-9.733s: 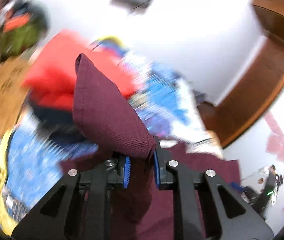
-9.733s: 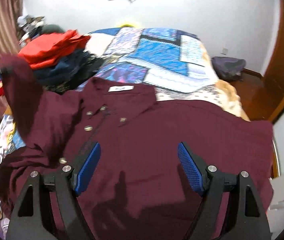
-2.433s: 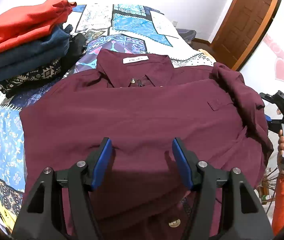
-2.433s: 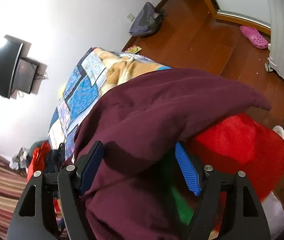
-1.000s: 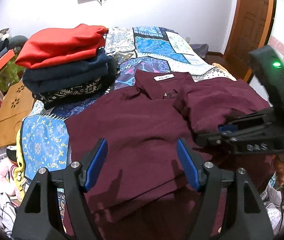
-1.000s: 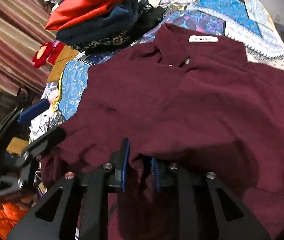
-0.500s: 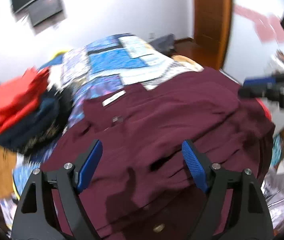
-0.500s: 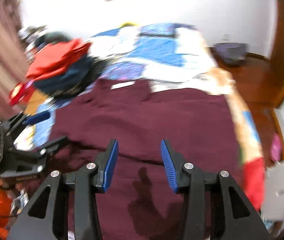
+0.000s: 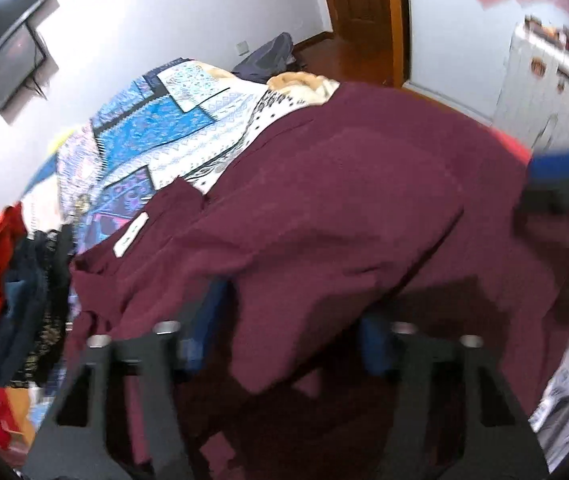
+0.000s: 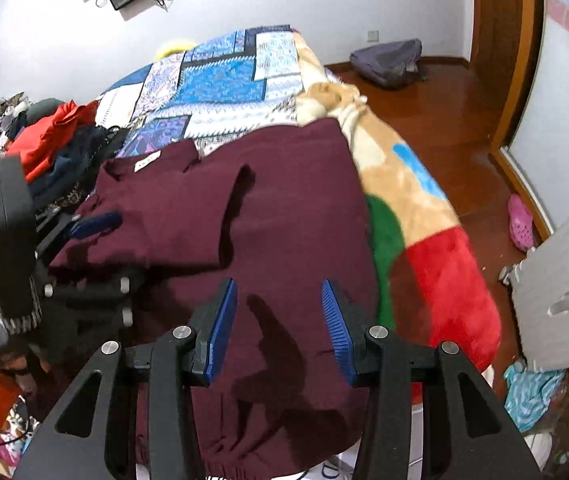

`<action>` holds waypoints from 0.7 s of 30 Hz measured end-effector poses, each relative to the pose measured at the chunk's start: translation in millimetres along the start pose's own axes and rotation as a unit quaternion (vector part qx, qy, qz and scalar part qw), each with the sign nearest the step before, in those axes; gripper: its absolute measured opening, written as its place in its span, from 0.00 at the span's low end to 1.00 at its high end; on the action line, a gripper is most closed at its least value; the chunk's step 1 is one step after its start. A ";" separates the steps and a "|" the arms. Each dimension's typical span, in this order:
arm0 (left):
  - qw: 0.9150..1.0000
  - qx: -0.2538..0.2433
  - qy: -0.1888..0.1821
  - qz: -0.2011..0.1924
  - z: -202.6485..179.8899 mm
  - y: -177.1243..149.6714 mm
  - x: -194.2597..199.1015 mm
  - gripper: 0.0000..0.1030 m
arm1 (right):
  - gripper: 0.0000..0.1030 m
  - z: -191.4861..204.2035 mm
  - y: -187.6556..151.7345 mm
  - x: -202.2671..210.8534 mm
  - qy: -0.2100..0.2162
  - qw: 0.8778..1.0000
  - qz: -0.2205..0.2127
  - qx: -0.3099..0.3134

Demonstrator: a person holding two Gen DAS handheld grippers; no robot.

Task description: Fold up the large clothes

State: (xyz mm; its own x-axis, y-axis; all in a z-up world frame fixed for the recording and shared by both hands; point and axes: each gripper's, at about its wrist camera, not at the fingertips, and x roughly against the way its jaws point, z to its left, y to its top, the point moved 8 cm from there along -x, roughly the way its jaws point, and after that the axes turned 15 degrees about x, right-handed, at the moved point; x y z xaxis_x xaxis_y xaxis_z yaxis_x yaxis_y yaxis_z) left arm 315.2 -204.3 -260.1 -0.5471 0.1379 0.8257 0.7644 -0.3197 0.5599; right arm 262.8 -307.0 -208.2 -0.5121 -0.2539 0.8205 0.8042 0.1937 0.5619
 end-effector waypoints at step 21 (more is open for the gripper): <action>0.941 0.266 0.086 -0.191 247.5 -27.1 184.4 0.03 | 0.68 32.3 47.4 -14.9 -0.034 0.994 -0.024 0.099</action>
State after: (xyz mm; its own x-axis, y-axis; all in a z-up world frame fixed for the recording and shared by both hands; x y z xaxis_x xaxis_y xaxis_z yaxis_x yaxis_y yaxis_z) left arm 278.1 61.8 -105.9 -0.8289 -0.0204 0.5590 0.5382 0.2434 0.8069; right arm 298.8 -263.5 -190.4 -0.5725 -0.2041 0.7941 0.7070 0.3676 0.6042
